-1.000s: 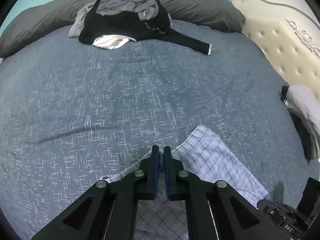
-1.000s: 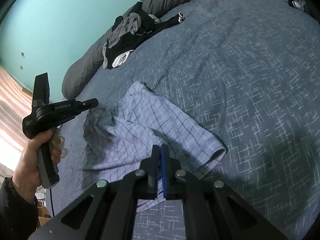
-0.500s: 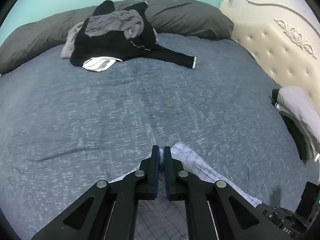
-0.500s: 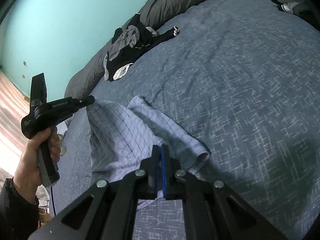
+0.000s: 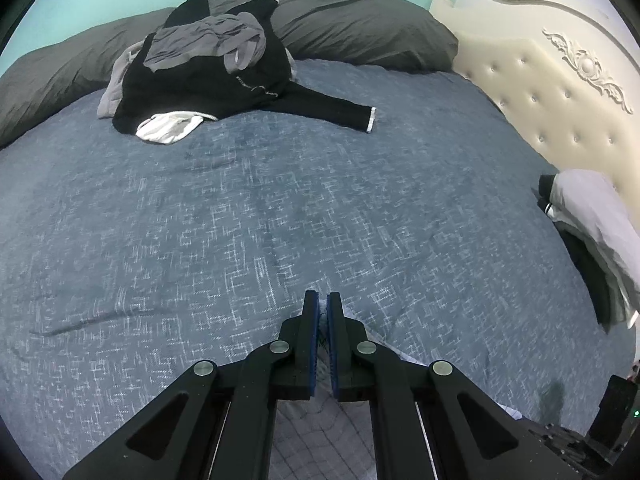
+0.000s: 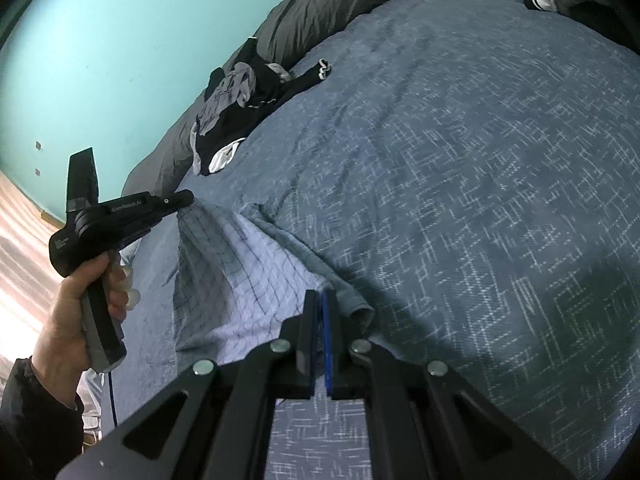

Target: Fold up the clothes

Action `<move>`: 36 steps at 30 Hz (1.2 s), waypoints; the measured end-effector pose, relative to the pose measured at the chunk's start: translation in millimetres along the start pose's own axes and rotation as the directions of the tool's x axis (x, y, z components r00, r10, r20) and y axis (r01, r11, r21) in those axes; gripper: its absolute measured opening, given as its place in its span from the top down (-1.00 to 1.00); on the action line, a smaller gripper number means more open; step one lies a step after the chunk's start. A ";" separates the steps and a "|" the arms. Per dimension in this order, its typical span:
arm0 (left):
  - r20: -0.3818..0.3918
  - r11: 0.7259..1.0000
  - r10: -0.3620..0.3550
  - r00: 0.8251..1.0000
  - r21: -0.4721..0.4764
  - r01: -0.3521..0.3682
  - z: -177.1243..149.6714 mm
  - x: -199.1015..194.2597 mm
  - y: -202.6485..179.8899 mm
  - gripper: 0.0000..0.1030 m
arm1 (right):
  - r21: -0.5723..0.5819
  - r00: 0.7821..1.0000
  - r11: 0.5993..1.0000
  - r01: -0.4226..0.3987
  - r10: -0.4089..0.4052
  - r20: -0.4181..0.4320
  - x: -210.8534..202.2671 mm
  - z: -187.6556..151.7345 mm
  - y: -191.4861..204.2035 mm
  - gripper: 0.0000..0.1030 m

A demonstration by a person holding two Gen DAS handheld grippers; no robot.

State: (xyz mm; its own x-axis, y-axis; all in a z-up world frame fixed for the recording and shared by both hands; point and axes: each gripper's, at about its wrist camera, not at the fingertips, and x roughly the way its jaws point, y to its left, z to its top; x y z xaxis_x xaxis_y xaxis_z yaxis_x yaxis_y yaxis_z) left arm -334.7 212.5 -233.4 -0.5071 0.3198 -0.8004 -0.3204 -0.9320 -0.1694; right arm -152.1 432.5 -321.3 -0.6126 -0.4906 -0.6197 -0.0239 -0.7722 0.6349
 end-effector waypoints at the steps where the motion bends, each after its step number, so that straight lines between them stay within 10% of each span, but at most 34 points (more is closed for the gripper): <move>1: 0.000 1.000 0.000 1.000 0.002 0.000 0.9 1.1 -0.4 0.92 | 0.005 1.000 1.000 0.003 -0.003 0.000 1.1 0.6 -1.6 0.96; 19: -0.149 0.999 0.041 0.988 -0.008 -0.042 -12.1 56.6 21.1 0.91 | 0.042 0.998 0.998 0.042 -0.040 -0.048 21.2 -1.9 -17.7 0.96; 36: -0.153 0.985 -0.077 0.985 -0.165 0.051 -6.4 50.2 36.1 0.55 | 0.051 0.998 0.998 0.035 -0.032 -0.054 22.6 -0.3 -19.7 0.96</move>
State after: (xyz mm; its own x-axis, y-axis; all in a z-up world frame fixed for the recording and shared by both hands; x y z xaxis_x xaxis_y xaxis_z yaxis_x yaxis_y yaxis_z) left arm -366.6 193.9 -283.4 -0.3525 0.3608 -0.8635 -0.2098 -0.9297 -0.3028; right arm -165.2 436.5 -347.9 -0.5683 -0.4862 -0.6638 -0.0859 -0.7673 0.6355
